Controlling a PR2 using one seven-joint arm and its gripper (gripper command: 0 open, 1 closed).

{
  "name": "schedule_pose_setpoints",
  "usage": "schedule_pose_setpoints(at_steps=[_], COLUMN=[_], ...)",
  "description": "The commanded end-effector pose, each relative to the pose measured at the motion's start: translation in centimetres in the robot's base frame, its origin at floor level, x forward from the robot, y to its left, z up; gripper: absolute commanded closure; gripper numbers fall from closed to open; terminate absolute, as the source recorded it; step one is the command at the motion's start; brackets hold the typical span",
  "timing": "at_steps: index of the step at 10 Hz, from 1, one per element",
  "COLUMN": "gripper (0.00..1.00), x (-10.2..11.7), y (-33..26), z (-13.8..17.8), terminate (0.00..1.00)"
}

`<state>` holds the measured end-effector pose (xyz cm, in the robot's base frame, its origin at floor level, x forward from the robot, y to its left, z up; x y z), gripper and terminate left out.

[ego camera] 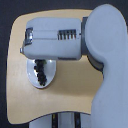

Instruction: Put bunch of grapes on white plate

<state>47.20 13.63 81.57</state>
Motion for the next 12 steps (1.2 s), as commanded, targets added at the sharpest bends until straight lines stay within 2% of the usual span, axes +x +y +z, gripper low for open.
schedule_pose_setpoints(at_steps=[1, 4, 8, 12], gripper=[0.00, 0.00, 0.00, 0.00], x=[1.2, 1.1, 2.2, 3.8], y=[-1.7, -11.4, -26.1, -35.7], z=[5.2, 7.2, 10.3, 10.0], terminate=[0.00, 0.00, 0.00, 0.00])
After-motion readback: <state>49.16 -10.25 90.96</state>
